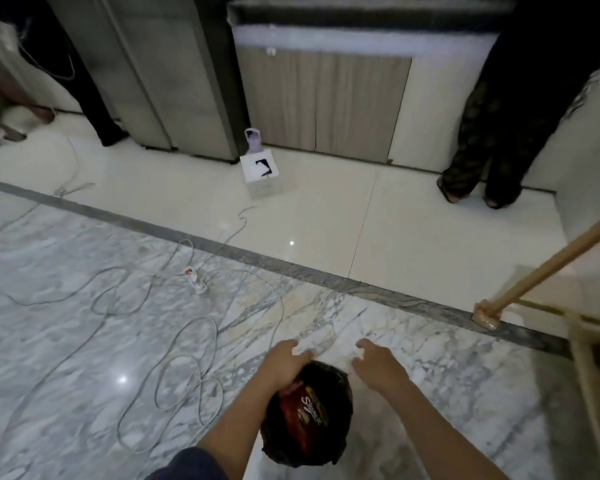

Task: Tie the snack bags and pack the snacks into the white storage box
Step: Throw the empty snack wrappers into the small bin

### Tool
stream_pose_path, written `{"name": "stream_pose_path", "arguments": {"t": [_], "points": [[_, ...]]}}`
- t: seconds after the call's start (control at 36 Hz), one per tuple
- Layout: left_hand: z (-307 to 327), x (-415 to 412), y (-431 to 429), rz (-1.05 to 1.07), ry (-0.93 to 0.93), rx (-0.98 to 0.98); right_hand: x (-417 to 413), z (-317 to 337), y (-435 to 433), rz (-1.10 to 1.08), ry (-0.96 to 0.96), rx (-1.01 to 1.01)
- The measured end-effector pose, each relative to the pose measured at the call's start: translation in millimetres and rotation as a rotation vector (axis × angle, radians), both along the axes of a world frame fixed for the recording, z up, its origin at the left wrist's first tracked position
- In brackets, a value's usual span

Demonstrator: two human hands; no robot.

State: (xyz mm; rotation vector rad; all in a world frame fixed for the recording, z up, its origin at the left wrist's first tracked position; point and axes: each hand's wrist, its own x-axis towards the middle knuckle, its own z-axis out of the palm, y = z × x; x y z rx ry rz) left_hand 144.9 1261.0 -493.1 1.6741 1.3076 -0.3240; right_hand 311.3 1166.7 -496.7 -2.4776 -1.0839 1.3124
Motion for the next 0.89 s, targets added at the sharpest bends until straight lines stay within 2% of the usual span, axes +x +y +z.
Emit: {"name": "stream_pose_path", "arguments": {"t": [0.14,0.28,0.42,0.53,0.64,0.72,0.89], "points": [[99.1,25.8,-1.4,-0.110,-0.111,0.228,16.9,98.0,-29.9,-0.030,-0.145,0.081],[161.9,53.6,-17.9,-0.346,-0.187,0.259,22.0,165.2,-81.3,-0.192,-0.310,0.154],[204.3,81.0,-63.6,-0.616,-0.275,0.379,12.9,204.3,-160.9,-0.421,-0.435,0.178],[215.9,91.1,-129.1,-0.821,-0.338,0.416,-7.6,218.5,-238.6,-0.535,-0.533,0.120],[220.4,95.0,-211.9,-1.031,-0.362,0.336,-41.8,226.3,-332.2,-0.698,-0.541,0.040],[231.1,96.0,-283.4,-1.214,-0.378,0.289,-79.1,240.5,-407.8,-0.890,-0.558,0.002],[251.7,82.9,-439.5,-1.513,-0.529,0.226,-169.0,265.3,-558.5,-1.261,-0.585,-0.104]]}}
